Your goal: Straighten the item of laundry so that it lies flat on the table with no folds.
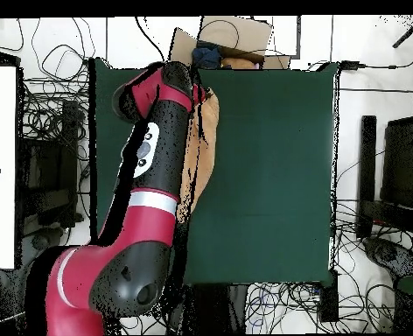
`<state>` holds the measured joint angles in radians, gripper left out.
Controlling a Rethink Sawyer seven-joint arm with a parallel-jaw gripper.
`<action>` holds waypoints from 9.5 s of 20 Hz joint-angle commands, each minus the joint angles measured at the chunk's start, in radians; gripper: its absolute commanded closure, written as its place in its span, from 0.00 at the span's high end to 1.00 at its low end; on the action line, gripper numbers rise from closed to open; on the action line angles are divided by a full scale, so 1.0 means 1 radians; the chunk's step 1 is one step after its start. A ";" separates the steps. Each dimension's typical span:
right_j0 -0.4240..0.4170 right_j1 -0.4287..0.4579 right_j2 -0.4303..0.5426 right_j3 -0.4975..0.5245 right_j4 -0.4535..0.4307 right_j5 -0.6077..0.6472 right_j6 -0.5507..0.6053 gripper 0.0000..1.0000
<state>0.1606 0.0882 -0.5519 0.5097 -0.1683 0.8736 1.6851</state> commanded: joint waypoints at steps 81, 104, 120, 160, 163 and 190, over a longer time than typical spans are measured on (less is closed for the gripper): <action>-0.358 -0.398 0.613 0.766 -0.248 -0.436 -0.166 0.00; -0.565 -0.421 0.837 0.869 -0.388 -0.467 -0.268 0.00; -0.736 -0.402 1.004 0.908 -0.468 -0.436 -0.373 0.00; -0.905 -0.335 1.175 0.923 -0.483 -0.326 -0.624 0.00; -0.903 -0.343 1.158 0.902 -0.494 -0.310 -0.652 0.00; -0.976 -0.333 1.171 0.821 -0.491 -0.203 -0.855 0.00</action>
<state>-0.8081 -0.3011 0.5905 1.3486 -0.5826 0.5131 1.0874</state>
